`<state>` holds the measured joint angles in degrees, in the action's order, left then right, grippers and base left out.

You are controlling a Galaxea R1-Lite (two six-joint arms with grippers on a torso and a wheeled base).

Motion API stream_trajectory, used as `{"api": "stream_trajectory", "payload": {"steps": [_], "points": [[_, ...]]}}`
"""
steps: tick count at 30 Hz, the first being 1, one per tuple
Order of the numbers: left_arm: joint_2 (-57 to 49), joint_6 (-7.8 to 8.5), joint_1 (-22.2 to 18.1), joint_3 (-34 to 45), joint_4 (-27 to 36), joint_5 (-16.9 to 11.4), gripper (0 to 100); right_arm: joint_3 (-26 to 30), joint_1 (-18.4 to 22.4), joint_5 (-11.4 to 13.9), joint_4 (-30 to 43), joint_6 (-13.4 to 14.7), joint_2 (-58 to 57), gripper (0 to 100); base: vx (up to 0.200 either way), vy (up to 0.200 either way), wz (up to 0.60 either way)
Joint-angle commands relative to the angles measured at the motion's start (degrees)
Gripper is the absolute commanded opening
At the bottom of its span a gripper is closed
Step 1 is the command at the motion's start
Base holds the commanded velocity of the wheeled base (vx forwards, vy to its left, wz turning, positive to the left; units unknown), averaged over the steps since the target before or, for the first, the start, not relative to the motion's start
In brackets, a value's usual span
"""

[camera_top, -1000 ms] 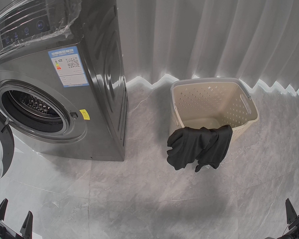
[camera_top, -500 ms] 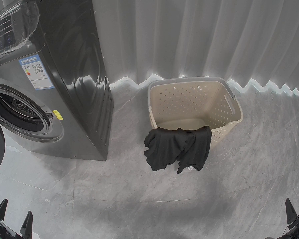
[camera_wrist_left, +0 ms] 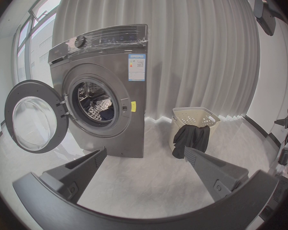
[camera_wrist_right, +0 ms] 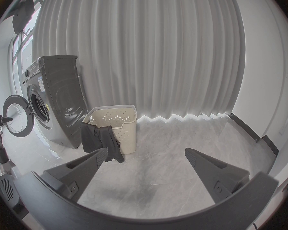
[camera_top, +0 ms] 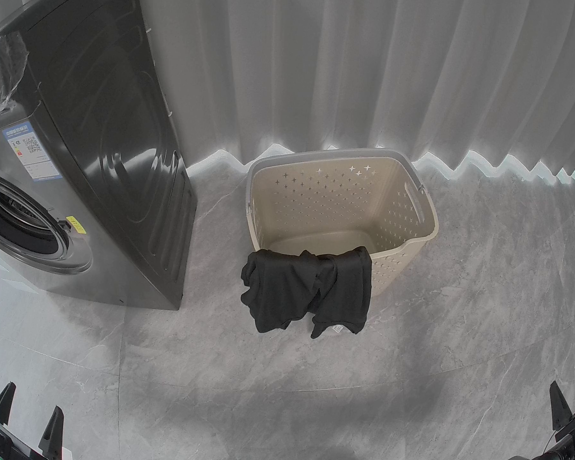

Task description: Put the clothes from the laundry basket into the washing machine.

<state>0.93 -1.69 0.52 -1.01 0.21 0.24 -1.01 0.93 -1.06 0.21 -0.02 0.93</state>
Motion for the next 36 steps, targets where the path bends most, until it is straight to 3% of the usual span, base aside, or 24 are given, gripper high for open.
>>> {"api": "stream_trajectory", "payload": {"steps": [1,11,15,17,25,26,31,36], "points": [[-0.93,0.02,0.00,1.01,-0.03,0.02,100,1.01,-0.14,0.01,-0.03,0.02,-0.75,100,0.000,0.000,0.00],[-0.93,0.11,0.00,1.01,-0.03,0.02,100,0.40,-0.05,0.27,-0.47,0.20,-0.93,100,0.000,0.000,0.00],[-0.93,0.02,0.00,1.01,-0.03,-0.07,100,-9.45,-0.05,2.91,-1.17,0.90,2.33,100,0.000,0.000,0.00],[-0.93,0.20,0.00,1.01,-0.03,-0.07,100,-12.44,0.13,4.93,-1.00,1.61,10.76,100,0.000,0.000,0.00],[-0.93,0.11,0.00,1.01,-0.03,0.02,100,-12.26,-2.33,12.13,-7.68,0.73,35.37,100,0.150,0.000,0.00],[-0.93,0.11,0.00,1.01,-0.03,0.02,100,-12.26,-2.33,12.13,-7.68,0.73,35.37,100,0.000,0.000,0.00],[-0.93,-0.06,0.00,1.01,-0.03,0.11,100,-12.61,-10.77,11.52,-17.87,1.52,52.07,100,0.000,0.000,0.00],[-0.93,-0.06,0.00,1.01,-0.03,0.11,100,-12.96,-13.49,10.99,-29.56,1.78,66.66,100,0.000,0.000,0.00]]}}
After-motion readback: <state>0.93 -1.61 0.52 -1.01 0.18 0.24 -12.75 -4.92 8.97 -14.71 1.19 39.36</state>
